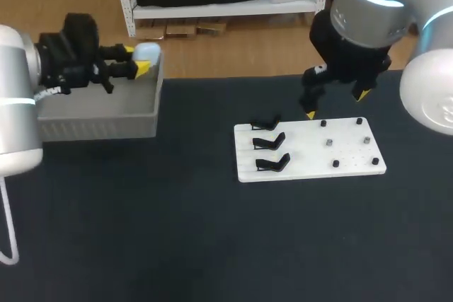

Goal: Pick up each earbud case from the left stands, insert the matching earbuds, close the lid, and place the case in the box.

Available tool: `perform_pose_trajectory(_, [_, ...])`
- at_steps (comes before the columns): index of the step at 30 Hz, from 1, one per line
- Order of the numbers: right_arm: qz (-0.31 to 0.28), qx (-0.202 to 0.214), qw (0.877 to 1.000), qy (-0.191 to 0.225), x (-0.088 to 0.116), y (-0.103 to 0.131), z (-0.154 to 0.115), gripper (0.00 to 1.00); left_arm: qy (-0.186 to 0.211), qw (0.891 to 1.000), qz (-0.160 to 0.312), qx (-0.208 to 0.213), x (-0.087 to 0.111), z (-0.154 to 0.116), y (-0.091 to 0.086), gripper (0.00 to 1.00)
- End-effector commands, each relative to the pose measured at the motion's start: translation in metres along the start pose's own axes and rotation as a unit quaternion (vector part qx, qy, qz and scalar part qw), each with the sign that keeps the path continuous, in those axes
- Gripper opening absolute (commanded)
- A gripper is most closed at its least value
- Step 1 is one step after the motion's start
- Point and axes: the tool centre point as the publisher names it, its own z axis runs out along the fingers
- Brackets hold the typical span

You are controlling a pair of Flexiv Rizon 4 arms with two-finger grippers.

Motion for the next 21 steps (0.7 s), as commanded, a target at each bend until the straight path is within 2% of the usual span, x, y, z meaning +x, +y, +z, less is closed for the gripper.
perform_pose_trajectory(1, [0.000, 0.000, 1.000, -0.002, 0.002, 0.000, 0.000, 1.00, -0.006, 0.999, -0.023, -0.039, 0.022, 0.013, 0.012, 0.00])
perform_pose_trajectory(3, [0.000, 0.000, 1.000, -0.002, 0.002, 0.000, 0.000, 1.00, -0.020, 0.998, -0.036, -0.041, 0.028, 0.017, 0.016, 0.00])
perform_pose_trajectory(8, [0.000, 0.000, 1.000, -0.002, 0.002, 0.000, 0.000, 1.00, -0.019, 0.997, -0.059, -0.051, 0.049, 0.023, 0.031, 0.00])
perform_pose_trajectory(15, [0.000, 0.000, 1.000, -0.002, 0.002, 0.000, 0.000, 1.00, -0.007, 0.993, -0.090, -0.082, 0.080, 0.020, 0.070, 0.00])
perform_pose_trajectory(21, [0.000, 0.000, 1.000, -0.002, 0.002, 0.000, 0.000, 1.00, 0.007, 0.992, -0.100, -0.080, 0.097, 0.028, 0.095, 0.00])
